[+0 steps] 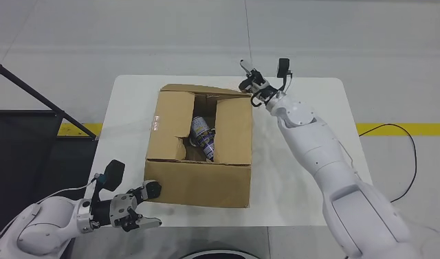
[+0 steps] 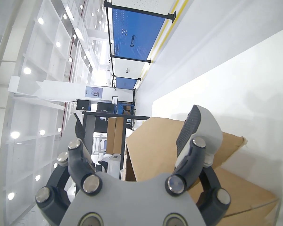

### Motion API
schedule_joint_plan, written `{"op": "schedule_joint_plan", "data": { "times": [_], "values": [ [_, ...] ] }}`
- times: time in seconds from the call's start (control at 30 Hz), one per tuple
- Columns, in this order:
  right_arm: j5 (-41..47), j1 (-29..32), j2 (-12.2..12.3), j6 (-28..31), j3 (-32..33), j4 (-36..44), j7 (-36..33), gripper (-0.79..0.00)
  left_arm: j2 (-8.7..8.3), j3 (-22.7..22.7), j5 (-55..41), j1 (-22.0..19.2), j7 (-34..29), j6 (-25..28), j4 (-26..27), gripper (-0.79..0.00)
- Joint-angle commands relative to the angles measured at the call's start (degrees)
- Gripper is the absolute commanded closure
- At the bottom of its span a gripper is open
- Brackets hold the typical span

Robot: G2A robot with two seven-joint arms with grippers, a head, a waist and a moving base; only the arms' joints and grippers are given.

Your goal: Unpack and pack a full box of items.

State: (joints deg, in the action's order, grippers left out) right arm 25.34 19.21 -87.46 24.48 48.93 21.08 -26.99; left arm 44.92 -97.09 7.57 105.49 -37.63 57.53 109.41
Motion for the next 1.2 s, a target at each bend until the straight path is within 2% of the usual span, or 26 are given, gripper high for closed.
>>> {"op": "schedule_joint_plan", "data": {
  "times": [0.0,0.13,0.3,0.47,0.63,0.77,0.83,0.93,1.17],
  "values": [
    [-0.07,-0.09,0.01,0.31,0.41,-0.11,0.18,-0.785,-0.03,0.03,0.12,-0.04,0.16,-0.01,0.08,-0.785],
    [0.04,-0.02,0.13,2.37,1.50,0.51,0.47,-0.785,-0.08,-0.79,-0.33,-0.19,1.52,0.47,0.36,-0.785],
    [0.12,0.47,0.41,5.23,2.80,3.23,-1.01,-0.785,-0.13,-3.98,-0.19,0.57,3.61,0.47,1.92,-0.785],
    [1.66,1.93,0.91,7.78,4.54,8.13,-5.54,-0.785,0.01,-8.31,-0.99,2.38,7.05,0.47,3.42,-0.785],
    [4.65,3.90,1.71,7.40,6.71,14.15,-13.00,-0.785,0.73,-11.96,-1.43,4.29,13.43,-0.10,2.27,-0.785],
    [8.45,5.68,2.44,4.13,8.51,19.07,-21.37,-0.785,1.57,-12.95,-0.23,5.29,18.78,-1.82,1.46,-0.785],
    [11.84,6.45,2.87,0.86,9.68,21.06,-28.03,-0.785,1.97,-13.22,0.86,5.64,21.00,-2.59,1.21,-0.785],
    [12.70,6.77,3.36,-4.56,10.06,22.59,-34.26,-0.785,2.52,-13.47,2.56,6.06,23.63,-4.82,0.98,-0.785],
    [8.59,6.81,3.09,-11.98,6.95,24.99,-38.35,-0.785,3.50,-13.65,6.24,6.68,26.89,-10.16,1.48,-0.785]
  ]
}}
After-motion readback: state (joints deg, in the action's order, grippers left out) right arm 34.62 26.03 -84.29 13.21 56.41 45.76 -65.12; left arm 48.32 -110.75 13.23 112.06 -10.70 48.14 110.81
